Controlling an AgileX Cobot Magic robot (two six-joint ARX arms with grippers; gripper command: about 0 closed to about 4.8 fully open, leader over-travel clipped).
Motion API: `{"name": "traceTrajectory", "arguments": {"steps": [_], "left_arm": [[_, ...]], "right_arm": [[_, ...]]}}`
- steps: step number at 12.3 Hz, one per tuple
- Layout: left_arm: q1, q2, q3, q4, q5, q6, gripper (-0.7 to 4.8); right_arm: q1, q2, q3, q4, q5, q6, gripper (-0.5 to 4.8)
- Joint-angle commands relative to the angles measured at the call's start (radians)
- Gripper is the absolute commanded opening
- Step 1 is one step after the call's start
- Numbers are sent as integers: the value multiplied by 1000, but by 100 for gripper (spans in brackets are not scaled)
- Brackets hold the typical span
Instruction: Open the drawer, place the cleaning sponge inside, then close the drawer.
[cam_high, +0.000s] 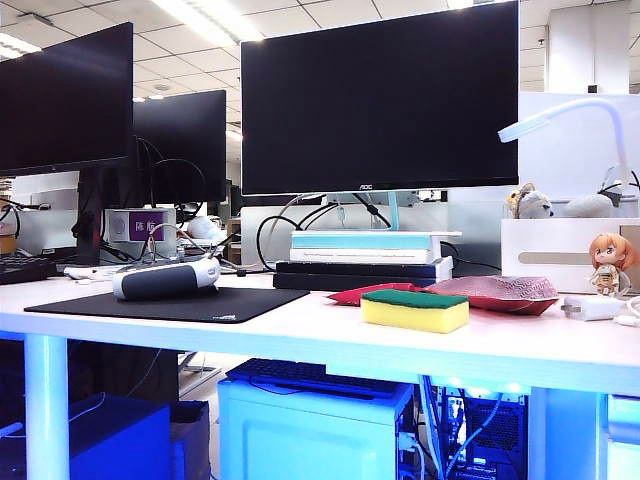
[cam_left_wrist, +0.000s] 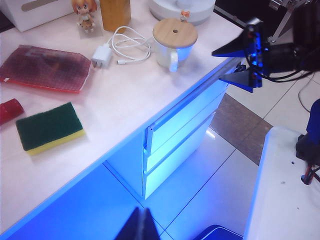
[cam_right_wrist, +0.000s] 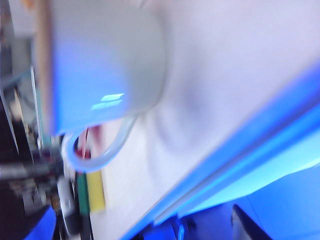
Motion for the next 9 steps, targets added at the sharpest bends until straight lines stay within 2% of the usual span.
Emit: {"name": "traceTrajectory", "arguments": {"steps": [1, 4, 9], "left_arm": [[1, -2, 5, 10, 4, 1, -5], [1, -2, 5, 10, 4, 1, -5], [1, -2, 5, 10, 4, 0, -5]], "right_arm": [[-121, -2, -35, 77, -14, 3, 479], [-225, 19, -60, 133, 0, 22, 479], [-232, 35, -145, 354, 23, 89, 479]]}}
